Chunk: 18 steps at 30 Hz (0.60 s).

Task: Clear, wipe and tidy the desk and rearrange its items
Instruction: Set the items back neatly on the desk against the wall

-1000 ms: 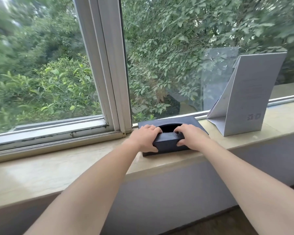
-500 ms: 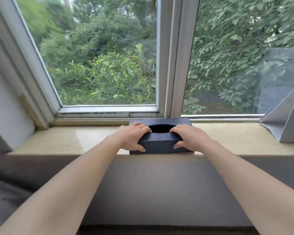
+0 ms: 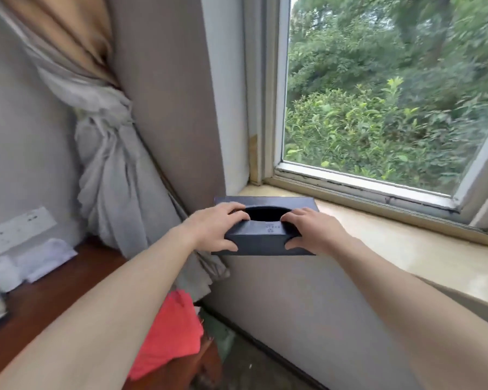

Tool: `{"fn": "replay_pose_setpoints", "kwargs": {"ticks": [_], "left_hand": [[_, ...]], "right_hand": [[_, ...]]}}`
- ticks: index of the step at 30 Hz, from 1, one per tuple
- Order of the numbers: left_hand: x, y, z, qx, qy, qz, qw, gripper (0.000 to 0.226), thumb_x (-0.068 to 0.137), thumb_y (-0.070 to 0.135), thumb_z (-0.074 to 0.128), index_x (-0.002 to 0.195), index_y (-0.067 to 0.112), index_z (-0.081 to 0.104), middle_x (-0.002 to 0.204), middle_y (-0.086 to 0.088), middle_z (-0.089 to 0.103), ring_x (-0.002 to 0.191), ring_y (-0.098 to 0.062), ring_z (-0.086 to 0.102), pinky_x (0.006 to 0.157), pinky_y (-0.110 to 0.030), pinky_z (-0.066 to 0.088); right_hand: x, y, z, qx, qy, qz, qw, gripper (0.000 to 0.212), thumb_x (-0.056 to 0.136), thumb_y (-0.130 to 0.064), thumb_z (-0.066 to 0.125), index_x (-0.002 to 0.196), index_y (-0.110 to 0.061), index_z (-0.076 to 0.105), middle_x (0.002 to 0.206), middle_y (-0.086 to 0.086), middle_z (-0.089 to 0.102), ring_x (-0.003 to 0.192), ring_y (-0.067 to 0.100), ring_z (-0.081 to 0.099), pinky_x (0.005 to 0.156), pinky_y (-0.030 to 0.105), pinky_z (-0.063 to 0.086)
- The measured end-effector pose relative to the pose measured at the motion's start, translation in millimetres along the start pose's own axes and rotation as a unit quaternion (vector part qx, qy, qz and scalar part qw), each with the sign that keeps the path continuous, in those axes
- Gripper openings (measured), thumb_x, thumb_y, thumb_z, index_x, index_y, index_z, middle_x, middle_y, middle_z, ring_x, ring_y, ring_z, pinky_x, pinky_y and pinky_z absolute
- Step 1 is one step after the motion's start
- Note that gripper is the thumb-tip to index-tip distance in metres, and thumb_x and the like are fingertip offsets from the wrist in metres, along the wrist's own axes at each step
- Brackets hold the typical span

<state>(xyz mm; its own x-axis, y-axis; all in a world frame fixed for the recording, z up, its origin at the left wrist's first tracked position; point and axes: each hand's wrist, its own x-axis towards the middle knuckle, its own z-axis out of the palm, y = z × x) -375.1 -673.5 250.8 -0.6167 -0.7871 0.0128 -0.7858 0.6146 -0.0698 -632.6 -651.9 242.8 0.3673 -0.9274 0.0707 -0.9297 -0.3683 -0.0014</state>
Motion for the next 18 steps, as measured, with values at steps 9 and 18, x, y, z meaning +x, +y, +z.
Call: {"fn": "replay_pose_setpoints", "kwargs": {"ticks": [9,18], "left_hand": [[-165.4,-68.1,8.5,-0.003,-0.042,-0.211,0.977,0.074,0.087,0.046,0.068,0.15,0.029,0.032,0.164,0.004,0.014,0.149,-0.015,0.021,0.114,-0.031,0.027],[-296.7,-73.5,0.5,-0.035,-0.049,-0.434,0.899,0.074,0.09,0.04,0.067,0.152,0.032,0.028,0.165,0.01,0.005,0.15,-0.019,0.019,0.109,-0.044,0.039]], "right_hand": [[72.2,-157.8,10.1,0.007,-0.006,-0.201,0.98,0.063,0.087,-0.048,0.065,0.141,-0.029,0.04,0.133,-0.006,0.05,0.128,0.018,0.042,0.089,0.032,0.041],[111.6,-290.3,1.5,0.004,0.0,-0.388,0.922,0.064,0.085,-0.049,0.064,0.141,-0.029,0.041,0.136,-0.006,0.05,0.13,0.019,0.042,0.095,0.036,0.042]]}}
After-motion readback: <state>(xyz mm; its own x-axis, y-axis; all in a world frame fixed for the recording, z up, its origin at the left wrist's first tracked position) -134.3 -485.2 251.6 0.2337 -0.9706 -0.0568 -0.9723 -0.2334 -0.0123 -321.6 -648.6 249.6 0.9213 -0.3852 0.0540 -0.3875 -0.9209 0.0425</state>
